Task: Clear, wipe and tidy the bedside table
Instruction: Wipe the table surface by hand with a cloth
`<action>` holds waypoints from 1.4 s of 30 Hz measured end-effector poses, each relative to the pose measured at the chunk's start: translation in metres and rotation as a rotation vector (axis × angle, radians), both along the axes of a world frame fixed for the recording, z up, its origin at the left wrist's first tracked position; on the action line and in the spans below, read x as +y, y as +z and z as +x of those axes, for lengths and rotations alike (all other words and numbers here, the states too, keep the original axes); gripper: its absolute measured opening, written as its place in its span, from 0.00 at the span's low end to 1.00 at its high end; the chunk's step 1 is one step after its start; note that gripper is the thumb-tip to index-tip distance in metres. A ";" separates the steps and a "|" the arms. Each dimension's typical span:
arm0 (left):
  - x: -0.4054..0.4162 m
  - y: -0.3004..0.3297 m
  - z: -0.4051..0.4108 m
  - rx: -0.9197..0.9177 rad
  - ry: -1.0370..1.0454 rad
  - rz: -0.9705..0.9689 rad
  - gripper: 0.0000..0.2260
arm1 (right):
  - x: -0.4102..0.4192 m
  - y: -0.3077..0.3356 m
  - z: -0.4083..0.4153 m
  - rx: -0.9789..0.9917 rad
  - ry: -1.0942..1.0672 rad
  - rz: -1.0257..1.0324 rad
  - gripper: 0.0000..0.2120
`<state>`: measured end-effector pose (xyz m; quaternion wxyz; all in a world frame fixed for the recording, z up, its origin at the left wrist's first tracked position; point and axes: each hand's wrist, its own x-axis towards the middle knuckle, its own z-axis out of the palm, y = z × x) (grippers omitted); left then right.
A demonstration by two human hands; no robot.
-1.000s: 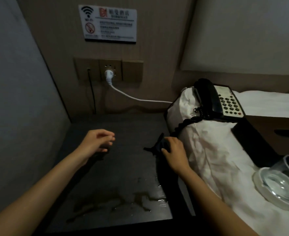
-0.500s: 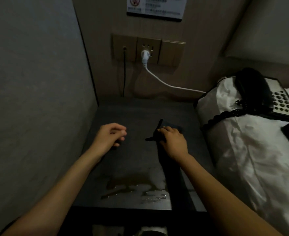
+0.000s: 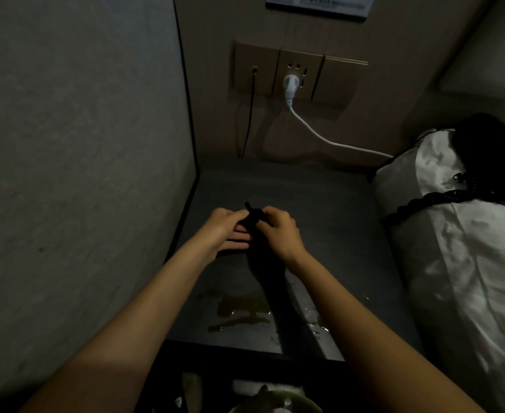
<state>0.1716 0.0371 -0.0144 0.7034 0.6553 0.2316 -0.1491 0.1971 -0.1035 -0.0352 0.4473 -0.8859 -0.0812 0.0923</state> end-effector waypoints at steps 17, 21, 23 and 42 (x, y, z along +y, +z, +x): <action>0.043 0.007 -0.008 -0.234 0.066 0.021 0.28 | 0.010 0.021 -0.012 0.420 -0.225 0.616 0.20; 0.060 0.006 -0.013 -0.207 -0.067 0.231 0.28 | 0.016 0.018 -0.014 0.463 -0.139 0.635 0.27; 0.064 0.002 -0.016 -0.199 -0.117 0.414 0.25 | 0.023 0.017 -0.014 0.405 -0.136 0.575 0.25; 0.117 -0.014 -0.022 0.063 -0.174 0.820 0.15 | 0.092 -0.046 -0.007 -0.357 0.623 -0.738 0.29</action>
